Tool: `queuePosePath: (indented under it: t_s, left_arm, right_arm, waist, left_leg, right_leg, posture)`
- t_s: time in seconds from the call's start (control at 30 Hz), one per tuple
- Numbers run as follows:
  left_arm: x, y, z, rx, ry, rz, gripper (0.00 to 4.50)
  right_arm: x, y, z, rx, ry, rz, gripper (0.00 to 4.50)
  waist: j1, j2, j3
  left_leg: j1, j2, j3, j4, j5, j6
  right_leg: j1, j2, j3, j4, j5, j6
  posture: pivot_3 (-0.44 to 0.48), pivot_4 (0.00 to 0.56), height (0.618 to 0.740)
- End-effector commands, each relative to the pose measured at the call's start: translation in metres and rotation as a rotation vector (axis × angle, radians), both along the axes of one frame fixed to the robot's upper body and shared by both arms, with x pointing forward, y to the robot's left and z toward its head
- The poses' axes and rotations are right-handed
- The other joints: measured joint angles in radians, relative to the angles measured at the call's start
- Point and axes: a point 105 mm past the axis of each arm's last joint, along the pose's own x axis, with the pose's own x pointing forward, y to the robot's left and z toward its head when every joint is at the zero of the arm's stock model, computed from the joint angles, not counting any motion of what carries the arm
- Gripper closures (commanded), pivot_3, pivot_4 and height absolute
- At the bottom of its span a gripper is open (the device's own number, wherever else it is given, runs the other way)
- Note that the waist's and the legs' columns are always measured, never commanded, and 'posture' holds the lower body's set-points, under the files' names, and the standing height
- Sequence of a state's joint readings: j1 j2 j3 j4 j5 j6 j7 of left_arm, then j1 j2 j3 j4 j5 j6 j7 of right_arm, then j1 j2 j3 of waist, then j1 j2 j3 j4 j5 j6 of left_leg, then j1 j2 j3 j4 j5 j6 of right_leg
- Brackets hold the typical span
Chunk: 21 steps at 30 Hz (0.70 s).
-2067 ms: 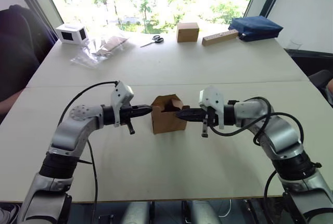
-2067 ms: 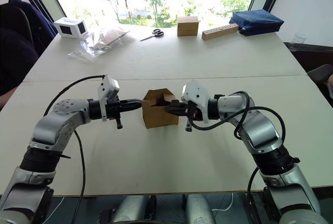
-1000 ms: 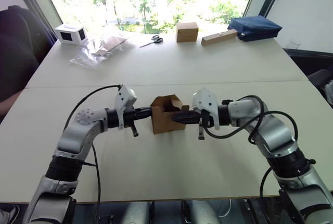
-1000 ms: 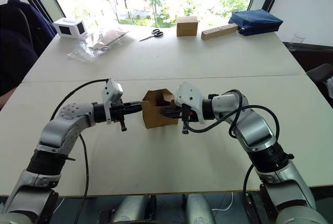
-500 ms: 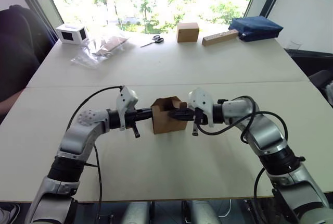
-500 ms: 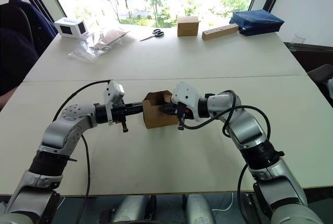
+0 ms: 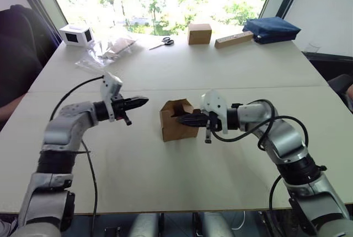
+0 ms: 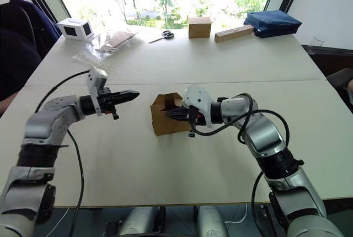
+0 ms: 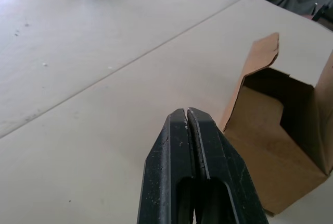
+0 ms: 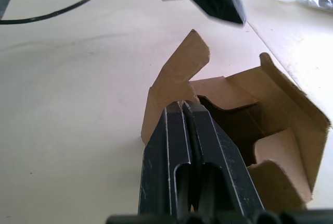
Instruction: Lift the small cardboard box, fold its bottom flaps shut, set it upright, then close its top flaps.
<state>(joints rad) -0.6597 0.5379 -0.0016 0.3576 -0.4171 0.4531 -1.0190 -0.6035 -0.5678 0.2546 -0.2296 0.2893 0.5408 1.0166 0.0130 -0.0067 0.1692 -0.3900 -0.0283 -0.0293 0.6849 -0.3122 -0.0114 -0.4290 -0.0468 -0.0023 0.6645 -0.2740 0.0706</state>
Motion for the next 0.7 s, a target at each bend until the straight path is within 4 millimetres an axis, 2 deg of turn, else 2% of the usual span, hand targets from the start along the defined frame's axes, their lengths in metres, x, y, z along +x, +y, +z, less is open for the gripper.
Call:
queuePosePath:
  t_s: [0.03, 0.13, 0.23, 0.43, 0.7]
  left_arm:
    - [0.018, -0.007, -0.013, 0.016, 0.019, -0.027, 4.47]
    - [0.024, -0.016, -0.023, 0.016, 0.061, -0.062, 4.47]
    - [0.021, -0.029, -0.030, 0.015, 0.111, -0.151, 4.47]
    - [0.016, -0.043, -0.028, -0.001, 0.125, -0.243, 4.47]
    - [0.009, -0.048, -0.032, -0.002, 0.131, -0.283, 4.47]
  right_arm:
    - [-0.002, 0.004, 0.012, 0.009, -0.056, 0.018, 4.50]
    - [0.001, 0.005, 0.008, -0.006, -0.054, 0.015, 4.50]
    - [0.007, 0.005, 0.001, -0.037, -0.056, 0.008, 4.50]
    - [0.019, 0.009, -0.005, -0.053, -0.061, -0.001, 4.50]
    - [0.022, 0.015, -0.017, -0.064, -0.030, 0.019, 4.50]
  waist:
    - [-0.001, 0.000, 0.000]
    - [-0.008, 0.000, 0.000]
    - [-0.011, 0.000, 0.000]
    - [-0.026, 0.000, 0.000]
    - [-0.027, 0.000, 0.000]
  left_leg:
    - [0.000, 0.000, 0.000, 0.000, 0.000, 0.000]
    - [0.000, 0.000, 0.001, 0.000, 0.000, 0.000]
    - [0.000, 0.000, 0.001, 0.000, 0.000, 0.001]
    - [0.000, 0.000, 0.001, 0.000, -0.001, 0.001]
    - [0.000, 0.000, 0.000, 0.000, 0.000, 0.001]
  right_leg:
    - [0.000, 0.000, 0.000, 0.000, 0.000, 0.000]
    - [-0.001, 0.000, 0.000, 0.000, 0.000, 0.000]
    - [-0.001, 0.001, 0.000, 0.001, 0.000, 0.000]
    - [-0.001, 0.001, 0.000, 0.001, 0.000, 0.000]
    - [-0.001, 0.000, 0.000, 0.001, 0.000, 0.000]
  posture:
    - [0.000, 0.150, 0.740]
    - [0.000, 0.150, 0.740]
    - [0.000, 0.150, 0.740]
    - [0.000, 0.150, 0.740]
    - [0.000, 0.150, 0.740]
